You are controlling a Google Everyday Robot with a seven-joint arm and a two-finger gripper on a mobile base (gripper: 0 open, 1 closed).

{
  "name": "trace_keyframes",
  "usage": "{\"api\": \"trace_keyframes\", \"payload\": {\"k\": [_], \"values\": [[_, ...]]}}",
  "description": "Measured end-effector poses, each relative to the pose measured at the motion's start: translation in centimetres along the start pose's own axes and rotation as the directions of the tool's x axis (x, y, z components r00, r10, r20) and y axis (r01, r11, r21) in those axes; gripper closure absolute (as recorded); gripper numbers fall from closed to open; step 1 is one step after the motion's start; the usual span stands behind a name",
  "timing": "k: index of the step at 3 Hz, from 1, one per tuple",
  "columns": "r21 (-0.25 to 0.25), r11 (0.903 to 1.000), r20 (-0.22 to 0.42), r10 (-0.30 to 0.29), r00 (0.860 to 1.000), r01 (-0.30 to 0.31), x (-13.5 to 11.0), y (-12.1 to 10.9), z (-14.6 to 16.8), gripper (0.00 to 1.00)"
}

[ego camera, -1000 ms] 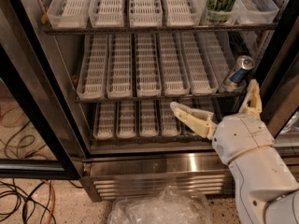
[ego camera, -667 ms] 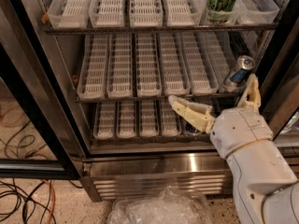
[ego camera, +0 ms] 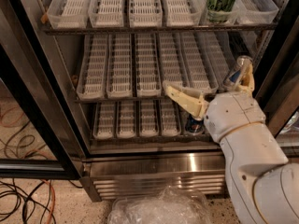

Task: Pick green can from top shelf of fridge

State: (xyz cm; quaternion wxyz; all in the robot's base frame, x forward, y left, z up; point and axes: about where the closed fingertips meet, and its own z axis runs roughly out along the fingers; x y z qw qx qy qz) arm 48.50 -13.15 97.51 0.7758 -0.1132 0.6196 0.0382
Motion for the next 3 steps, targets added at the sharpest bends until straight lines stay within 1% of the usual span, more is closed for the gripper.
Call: {"api": "trace_keyframes", "payload": {"k": [1,2,3], "values": [[0.015,0.9999,0.020,0.004,1.000,-0.004,-0.7,-0.3,1.2,0.00],[0.055,0.9985,0.050,-0.002,0.999,-0.001,-1.7,-1.6,2.5,0.00],[0.074,0.9972,0.063,-0.016,0.998,0.012,-2.7,-2.6,3.4,0.00]]}}
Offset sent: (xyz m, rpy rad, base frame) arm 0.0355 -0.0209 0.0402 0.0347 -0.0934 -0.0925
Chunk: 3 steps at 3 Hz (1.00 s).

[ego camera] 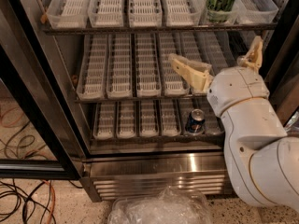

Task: Pick green can from top shelf of fridge

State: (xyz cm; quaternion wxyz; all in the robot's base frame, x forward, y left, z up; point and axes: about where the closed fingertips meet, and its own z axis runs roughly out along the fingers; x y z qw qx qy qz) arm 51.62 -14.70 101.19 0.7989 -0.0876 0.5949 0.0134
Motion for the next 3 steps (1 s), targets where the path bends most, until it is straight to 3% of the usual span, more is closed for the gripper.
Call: {"api": "trace_keyframes", "payload": {"k": [1,2,3], "values": [[-0.006,0.9995,-0.017,-0.032,0.999,0.032,-0.72,-1.11,0.56,0.00],[-0.055,0.9971,-0.059,-0.056,0.997,0.053,-1.21,-1.39,1.08,0.00],[-0.054,0.9971,-0.059,-0.056,0.997,0.053,-1.21,-1.39,1.09,0.00]]}}
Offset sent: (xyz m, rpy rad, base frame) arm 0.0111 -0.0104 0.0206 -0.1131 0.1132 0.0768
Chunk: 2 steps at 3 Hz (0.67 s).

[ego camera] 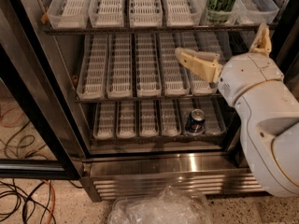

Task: Pick green can from top shelf of fridge

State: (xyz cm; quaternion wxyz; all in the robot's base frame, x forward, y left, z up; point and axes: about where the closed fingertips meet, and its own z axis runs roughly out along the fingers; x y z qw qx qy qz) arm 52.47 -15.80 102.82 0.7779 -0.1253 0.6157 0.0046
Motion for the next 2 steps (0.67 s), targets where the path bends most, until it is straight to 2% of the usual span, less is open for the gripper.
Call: {"api": "trace_keyframes", "payload": {"k": [1,2], "values": [[0.018,0.9997,0.005,0.014,1.000,-0.014,-0.03,0.11,0.20,0.00],[0.053,0.9964,0.023,0.065,0.998,-0.066,-0.52,0.08,0.86,0.00]]}}
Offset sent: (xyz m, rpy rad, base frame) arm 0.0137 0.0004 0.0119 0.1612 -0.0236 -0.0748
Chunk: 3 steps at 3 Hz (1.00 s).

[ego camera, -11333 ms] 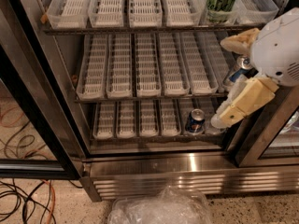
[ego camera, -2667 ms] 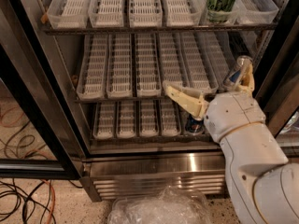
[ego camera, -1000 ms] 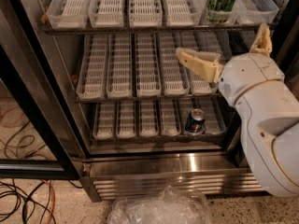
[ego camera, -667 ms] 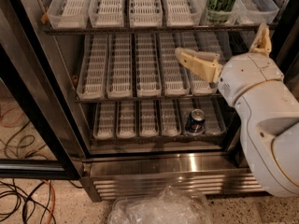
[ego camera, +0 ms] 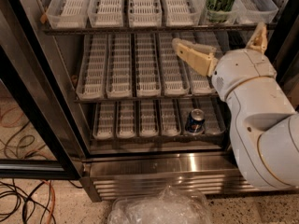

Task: Pick green can from top shelf of fridge

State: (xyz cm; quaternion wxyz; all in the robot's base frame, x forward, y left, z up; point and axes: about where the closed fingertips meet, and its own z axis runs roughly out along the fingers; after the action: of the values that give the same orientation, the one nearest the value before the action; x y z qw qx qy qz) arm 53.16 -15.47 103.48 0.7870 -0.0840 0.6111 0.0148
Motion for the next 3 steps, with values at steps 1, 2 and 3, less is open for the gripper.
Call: {"api": "trace_keyframes", "payload": {"k": [1,2,3], "values": [[0.031,0.9982,0.023,0.051,0.998,-0.052,-0.58,-0.06,0.69,0.00],[0.031,0.9982,0.023,0.051,0.998,-0.052,-0.59,-0.06,0.69,0.00],[0.019,0.9994,0.015,0.028,0.999,-0.029,-0.84,0.08,0.87,0.00]]}}
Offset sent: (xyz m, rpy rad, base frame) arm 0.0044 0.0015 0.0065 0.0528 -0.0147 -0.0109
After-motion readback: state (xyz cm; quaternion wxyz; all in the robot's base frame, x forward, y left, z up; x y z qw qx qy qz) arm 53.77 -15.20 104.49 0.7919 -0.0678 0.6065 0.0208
